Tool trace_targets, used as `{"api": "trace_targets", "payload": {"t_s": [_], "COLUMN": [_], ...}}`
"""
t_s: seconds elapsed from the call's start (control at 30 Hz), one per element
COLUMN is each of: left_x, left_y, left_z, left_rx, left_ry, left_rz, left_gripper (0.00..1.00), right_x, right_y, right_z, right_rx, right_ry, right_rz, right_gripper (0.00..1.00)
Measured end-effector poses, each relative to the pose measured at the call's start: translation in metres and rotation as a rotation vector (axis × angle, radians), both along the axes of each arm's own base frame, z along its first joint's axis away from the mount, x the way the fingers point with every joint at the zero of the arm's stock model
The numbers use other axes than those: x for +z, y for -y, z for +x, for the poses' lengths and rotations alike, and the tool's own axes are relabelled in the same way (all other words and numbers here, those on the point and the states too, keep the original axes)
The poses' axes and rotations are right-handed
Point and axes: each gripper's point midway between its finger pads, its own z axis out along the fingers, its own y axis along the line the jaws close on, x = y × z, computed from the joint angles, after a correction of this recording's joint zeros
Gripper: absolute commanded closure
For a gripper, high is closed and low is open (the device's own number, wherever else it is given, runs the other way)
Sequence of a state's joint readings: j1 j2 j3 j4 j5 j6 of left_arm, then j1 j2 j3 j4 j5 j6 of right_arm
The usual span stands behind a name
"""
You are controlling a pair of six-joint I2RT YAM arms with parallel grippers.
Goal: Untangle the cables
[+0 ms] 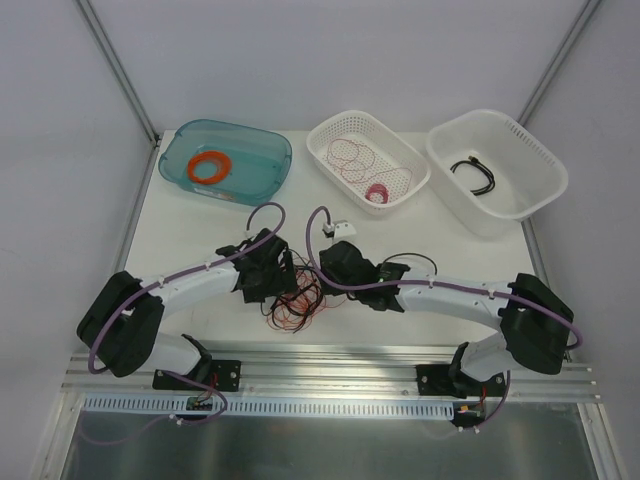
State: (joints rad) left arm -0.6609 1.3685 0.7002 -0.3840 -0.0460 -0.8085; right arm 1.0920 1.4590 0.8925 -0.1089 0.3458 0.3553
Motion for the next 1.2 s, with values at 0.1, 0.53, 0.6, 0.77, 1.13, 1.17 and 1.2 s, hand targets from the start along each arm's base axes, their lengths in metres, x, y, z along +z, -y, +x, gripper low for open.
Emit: {"api": "trace_targets", "payload": {"t_s": [0.1,0.53,0.6,0.77,1.13,1.17,1.2], "left_x": [-0.003,-0.005,-0.005,-0.005,-0.003,-0.002,-0.002], "left_y": [-0.001,0.001,0.002,0.002,-0.014,-0.019,-0.024], "left_z": [0.003,0.014,0.016,0.021,0.036,0.038,0.039], "left_rx": [0.018,0.031,0.032,0.044,0.108,0.118,0.127], "left_ry": [0.003,0.029,0.033,0.041,0.052,0.056,0.059], "left_rz": [0.013,0.020,0.018,0.008,-0.029,-0.027,-0.024], "left_gripper": [0.16,0.20,0.21,0.22,0.21,0.21,0.21], "right_x": [0.007,0.171,0.195,0.252,0.310,0.314,0.318], "right_y": [0.001,0.073,0.092,0.141,0.229,0.236,0.243], "right_z": [0.005,0.016,0.018,0.018,0.002,0.000,-0.001], "right_rx": [-0.027,-0.107,-0.132,-0.192,-0.323,-0.340,-0.358], "right_ry": [0.026,0.294,0.329,0.419,0.557,0.569,0.581], "right_rz": [0.003,0.110,0.128,0.125,0.068,0.058,0.046], "right_gripper": [0.92,0.99,0.99,0.99,0.99,0.99,0.99]}}
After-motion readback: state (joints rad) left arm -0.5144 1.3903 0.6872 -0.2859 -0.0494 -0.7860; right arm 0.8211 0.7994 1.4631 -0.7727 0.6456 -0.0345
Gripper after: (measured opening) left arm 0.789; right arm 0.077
